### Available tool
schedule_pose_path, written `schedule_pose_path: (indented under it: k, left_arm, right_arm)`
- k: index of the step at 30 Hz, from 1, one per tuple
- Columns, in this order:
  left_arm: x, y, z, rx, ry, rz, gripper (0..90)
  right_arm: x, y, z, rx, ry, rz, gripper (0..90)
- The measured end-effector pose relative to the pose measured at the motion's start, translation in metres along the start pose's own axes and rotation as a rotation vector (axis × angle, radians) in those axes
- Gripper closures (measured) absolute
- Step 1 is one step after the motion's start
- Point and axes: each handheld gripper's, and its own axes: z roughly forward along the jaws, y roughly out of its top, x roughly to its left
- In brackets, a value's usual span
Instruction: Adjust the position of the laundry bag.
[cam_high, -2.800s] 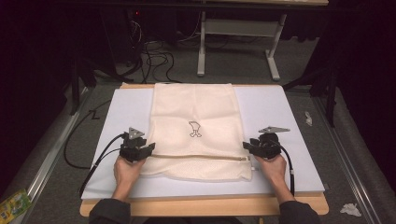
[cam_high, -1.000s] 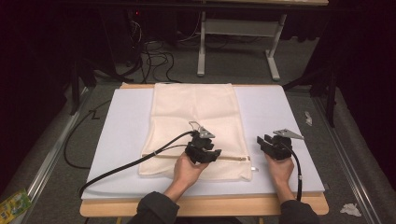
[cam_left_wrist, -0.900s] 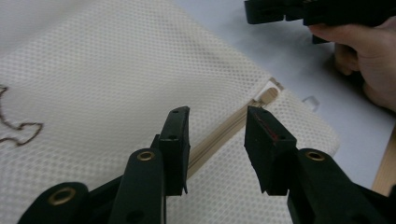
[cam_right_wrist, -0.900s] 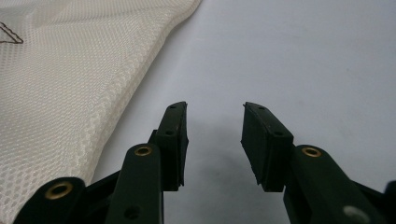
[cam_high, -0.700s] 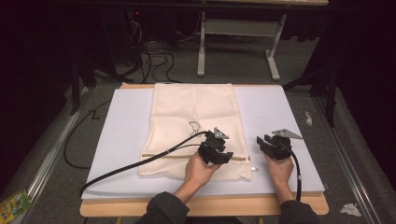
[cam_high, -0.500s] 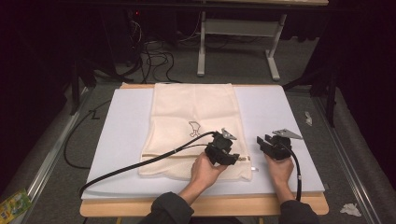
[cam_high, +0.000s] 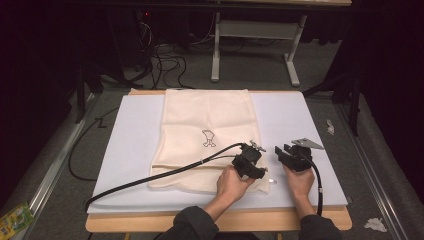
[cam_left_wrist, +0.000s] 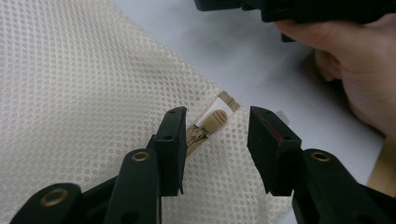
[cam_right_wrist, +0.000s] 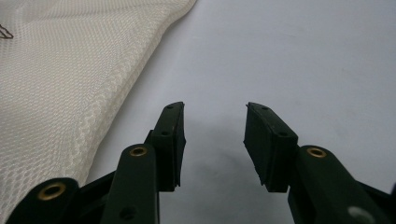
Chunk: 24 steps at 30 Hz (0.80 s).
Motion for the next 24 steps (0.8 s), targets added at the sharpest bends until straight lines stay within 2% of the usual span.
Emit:
schedule_pose_path:
  k: [4, 5, 7, 9, 15, 24]
  left_arm:
    - [-0.004, 0.003, 0.01, 0.005, 0.001, -0.014, 57.2]
    - [-0.003, 0.004, 0.012, 0.005, -0.008, -0.028, 56.8]
    - [-0.002, 0.004, 0.015, 0.003, 0.013, -0.033, 56.2]
    - [0.0, 0.004, 0.017, 0.017, 0.019, -0.038, 56.3]
    - [0.001, 0.006, 0.019, 0.007, 0.017, -0.061, 59.3]
    - [0.001, 0.005, 0.021, 0.006, 0.024, -0.05, 66.3]
  right_arm:
    - [0.0, 0.0, 0.0, 0.001, -0.003, 0.001, 58.4]
    - [0.0, 0.0, 0.0, 0.001, -0.004, 0.0, 58.4]
    - [0.0, 0.0, 0.0, 0.001, -0.004, 0.0, 58.3]
    - [0.0, 0.0, 0.0, 0.002, -0.004, -0.006, 58.3]
    - [0.001, 0.0, 0.0, 0.001, -0.006, -0.01, 58.2]
    - [0.001, 0.0, 0.0, 0.002, -0.008, -0.01, 57.9]
